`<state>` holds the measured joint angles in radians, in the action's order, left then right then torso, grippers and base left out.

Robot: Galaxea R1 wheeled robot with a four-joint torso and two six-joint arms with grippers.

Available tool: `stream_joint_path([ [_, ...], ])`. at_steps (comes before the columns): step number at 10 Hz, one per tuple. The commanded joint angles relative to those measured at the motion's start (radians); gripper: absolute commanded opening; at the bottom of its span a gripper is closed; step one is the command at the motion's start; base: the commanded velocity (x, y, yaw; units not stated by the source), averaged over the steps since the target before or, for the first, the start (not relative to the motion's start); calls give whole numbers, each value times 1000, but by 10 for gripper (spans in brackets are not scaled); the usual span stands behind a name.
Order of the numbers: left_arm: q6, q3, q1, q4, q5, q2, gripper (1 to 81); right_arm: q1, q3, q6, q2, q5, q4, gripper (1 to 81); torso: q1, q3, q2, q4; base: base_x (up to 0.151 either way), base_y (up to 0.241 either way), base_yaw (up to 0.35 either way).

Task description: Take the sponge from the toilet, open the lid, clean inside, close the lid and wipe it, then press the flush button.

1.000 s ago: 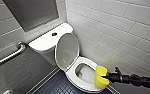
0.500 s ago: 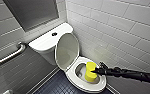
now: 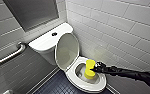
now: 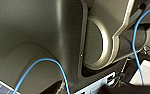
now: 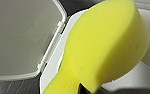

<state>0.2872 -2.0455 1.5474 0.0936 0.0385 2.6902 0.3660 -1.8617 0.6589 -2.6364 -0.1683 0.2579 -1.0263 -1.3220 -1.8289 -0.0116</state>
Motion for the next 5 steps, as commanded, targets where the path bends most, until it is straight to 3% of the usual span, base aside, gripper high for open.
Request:
stream_joint_path([
  [1, 4, 22, 46, 5, -92, -25, 811, -40, -149, -5, -67, 81, 47, 10, 0, 0, 0, 0, 0, 0, 0],
  [3, 4, 22, 49, 6, -92, -32, 811, -5, -200, -5, -62, 119, 47, 10, 0, 0, 0, 0, 0, 0, 0],
  [5, 4, 24, 49, 5, -92, -27, 811, 23, -107, 7, 34, 135, 44, 10, 0, 0, 0, 0, 0, 0, 0],
])
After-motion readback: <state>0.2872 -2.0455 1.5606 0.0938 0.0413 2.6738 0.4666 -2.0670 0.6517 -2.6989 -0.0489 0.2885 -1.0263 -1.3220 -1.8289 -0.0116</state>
